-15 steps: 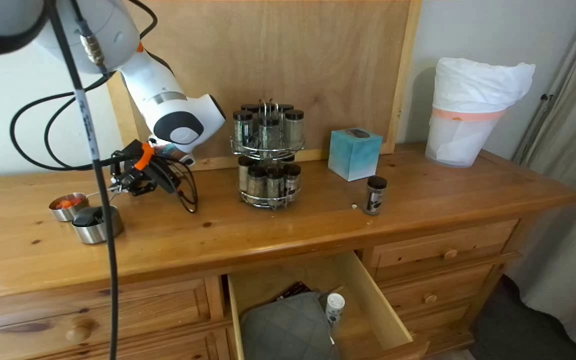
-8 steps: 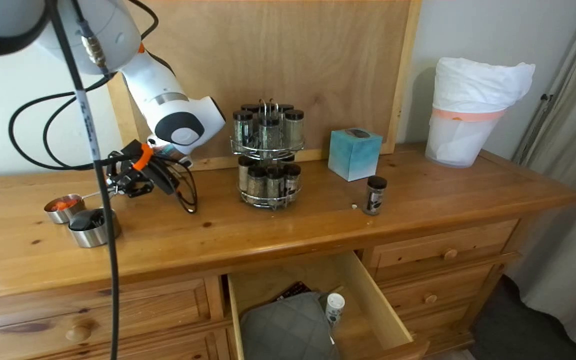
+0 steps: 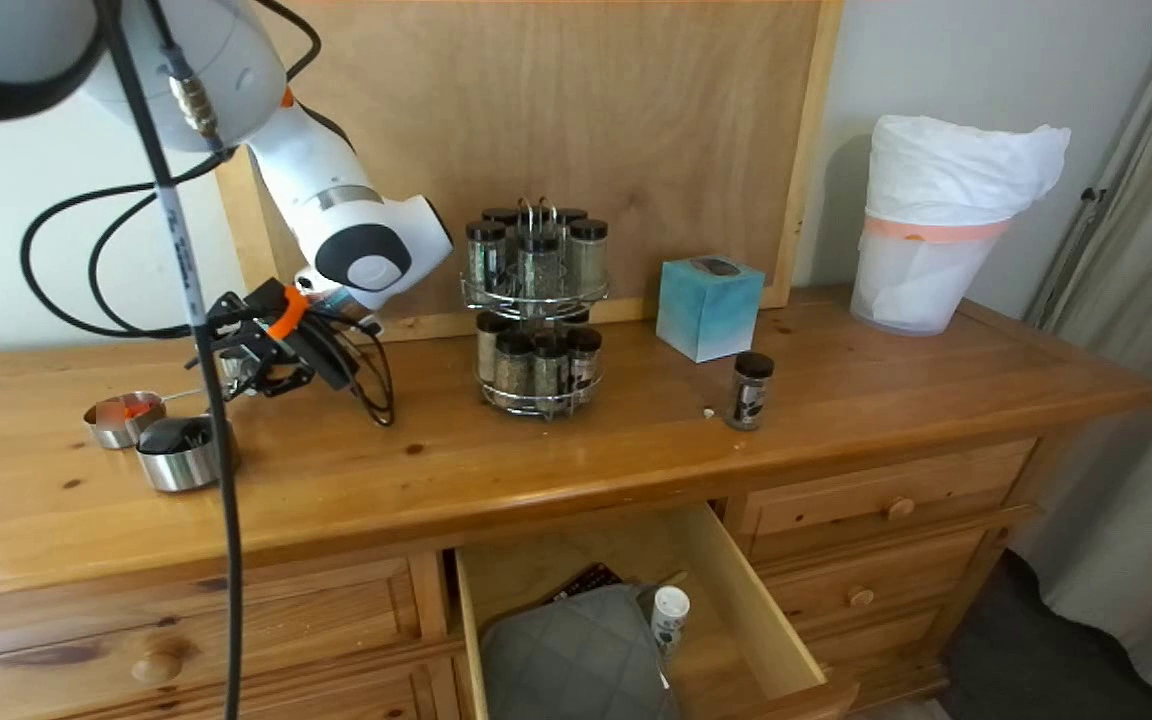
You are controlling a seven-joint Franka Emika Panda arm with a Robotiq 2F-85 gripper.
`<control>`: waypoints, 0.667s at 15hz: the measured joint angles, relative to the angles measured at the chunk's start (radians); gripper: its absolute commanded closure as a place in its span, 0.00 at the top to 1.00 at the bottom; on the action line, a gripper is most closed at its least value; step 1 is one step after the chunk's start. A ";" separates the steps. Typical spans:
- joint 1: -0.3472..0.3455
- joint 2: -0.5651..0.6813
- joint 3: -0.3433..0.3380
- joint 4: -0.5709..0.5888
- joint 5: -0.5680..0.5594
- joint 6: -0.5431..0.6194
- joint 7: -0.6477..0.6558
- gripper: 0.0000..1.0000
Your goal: Move the measuring cups to the right
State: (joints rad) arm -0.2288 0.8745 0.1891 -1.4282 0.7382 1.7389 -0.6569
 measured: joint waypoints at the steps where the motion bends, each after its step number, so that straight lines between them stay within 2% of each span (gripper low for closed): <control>1: 0.000 0.002 -0.002 0.003 0.000 -0.006 0.000 0.51; 3: 0.000 0.003 -0.007 0.007 0.000 -0.015 0.000 0.40; 4: 0.000 0.003 -0.009 0.007 0.000 -0.018 0.000 0.42; 5: -0.001 0.004 -0.011 0.007 0.000 -0.020 0.000 0.37; 10: -0.001 0.005 -0.019 0.008 0.000 -0.025 0.000 0.34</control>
State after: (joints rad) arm -0.2297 0.8791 0.1703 -1.4206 0.7382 1.7140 -0.6569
